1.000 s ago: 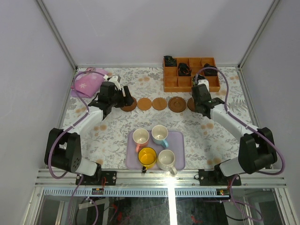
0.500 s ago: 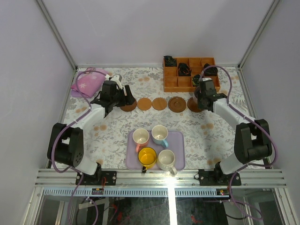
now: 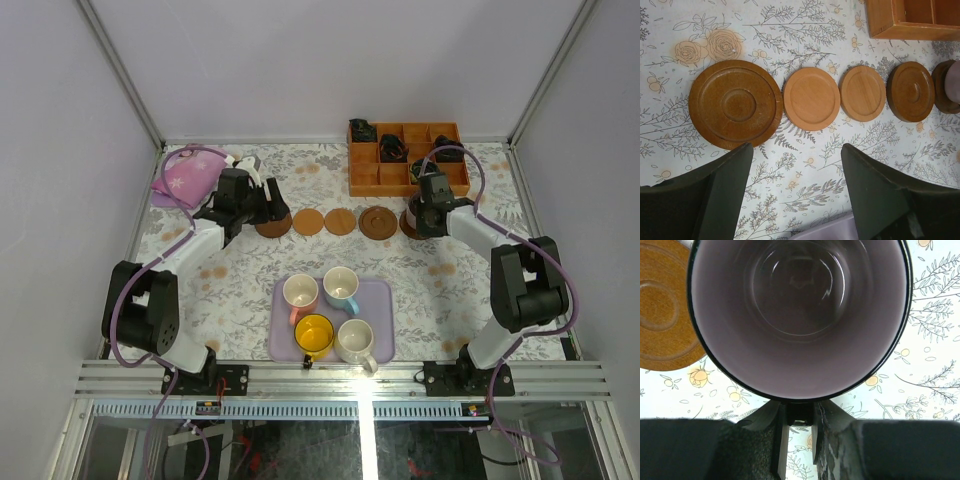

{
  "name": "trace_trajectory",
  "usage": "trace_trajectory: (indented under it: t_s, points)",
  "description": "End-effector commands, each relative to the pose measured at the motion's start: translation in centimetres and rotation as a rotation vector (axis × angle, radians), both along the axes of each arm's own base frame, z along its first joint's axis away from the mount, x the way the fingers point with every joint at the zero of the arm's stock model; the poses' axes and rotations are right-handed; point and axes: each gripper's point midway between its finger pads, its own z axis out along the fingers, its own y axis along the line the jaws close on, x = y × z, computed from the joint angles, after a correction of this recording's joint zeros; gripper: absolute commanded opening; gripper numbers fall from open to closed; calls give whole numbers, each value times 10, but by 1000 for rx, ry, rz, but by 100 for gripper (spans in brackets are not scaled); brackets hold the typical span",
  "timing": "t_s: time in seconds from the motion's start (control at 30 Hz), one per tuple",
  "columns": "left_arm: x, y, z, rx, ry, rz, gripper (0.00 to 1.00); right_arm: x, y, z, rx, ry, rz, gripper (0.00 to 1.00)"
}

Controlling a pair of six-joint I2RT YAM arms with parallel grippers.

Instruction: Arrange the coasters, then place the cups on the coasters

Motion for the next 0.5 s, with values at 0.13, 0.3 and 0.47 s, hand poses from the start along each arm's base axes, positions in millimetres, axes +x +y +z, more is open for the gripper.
trace_trajectory:
  t_s: [0.13, 0.3, 0.47]
  points:
    - [11, -1, 9, -2, -35, 1, 72, 29, 9, 36, 49, -117, -27, 0]
    - [14, -2, 10, -8, -32, 1, 72, 24, 9, 39, 57, -105, -38, 0]
    - [15, -3, 7, -13, -25, -3, 72, 20, 8, 43, 55, -95, -40, 0]
